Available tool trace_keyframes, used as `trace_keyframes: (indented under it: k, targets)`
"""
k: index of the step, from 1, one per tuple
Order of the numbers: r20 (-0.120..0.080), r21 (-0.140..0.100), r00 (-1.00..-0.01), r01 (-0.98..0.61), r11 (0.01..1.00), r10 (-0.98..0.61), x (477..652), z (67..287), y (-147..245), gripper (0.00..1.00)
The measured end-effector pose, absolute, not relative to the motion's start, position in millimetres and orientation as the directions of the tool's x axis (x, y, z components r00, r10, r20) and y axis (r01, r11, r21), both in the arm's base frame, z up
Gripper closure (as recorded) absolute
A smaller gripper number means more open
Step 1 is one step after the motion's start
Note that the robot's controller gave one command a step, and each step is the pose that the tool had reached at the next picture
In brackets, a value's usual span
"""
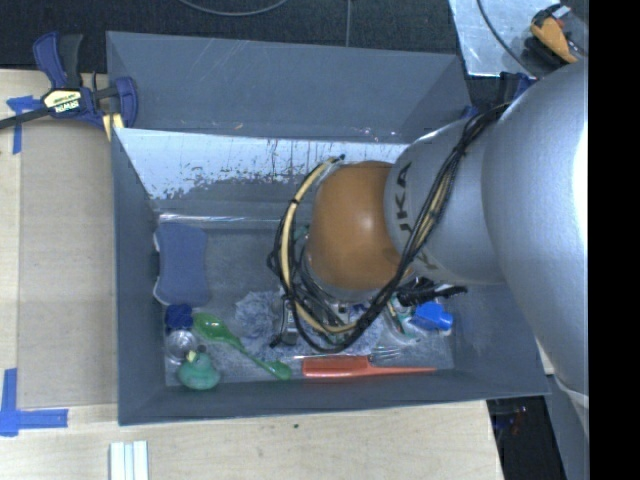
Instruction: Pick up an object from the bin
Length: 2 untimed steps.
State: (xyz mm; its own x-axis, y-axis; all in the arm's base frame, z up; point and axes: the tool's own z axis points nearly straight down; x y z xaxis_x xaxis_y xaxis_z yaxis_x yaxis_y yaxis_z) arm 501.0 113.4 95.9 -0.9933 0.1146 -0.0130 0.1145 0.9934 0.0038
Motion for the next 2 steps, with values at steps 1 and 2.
trace_keyframes:
  k: [1, 2]
  targets:
    - [-0.013, 0.004, -0.993, 0.115, 0.993, 0.115, 501.0, 95.9, 113.4, 1.00]
    - [-0.014, 0.005, -0.991, 0.136, 0.991, 0.136, 501.0, 92.1, 113.4, 1.00]
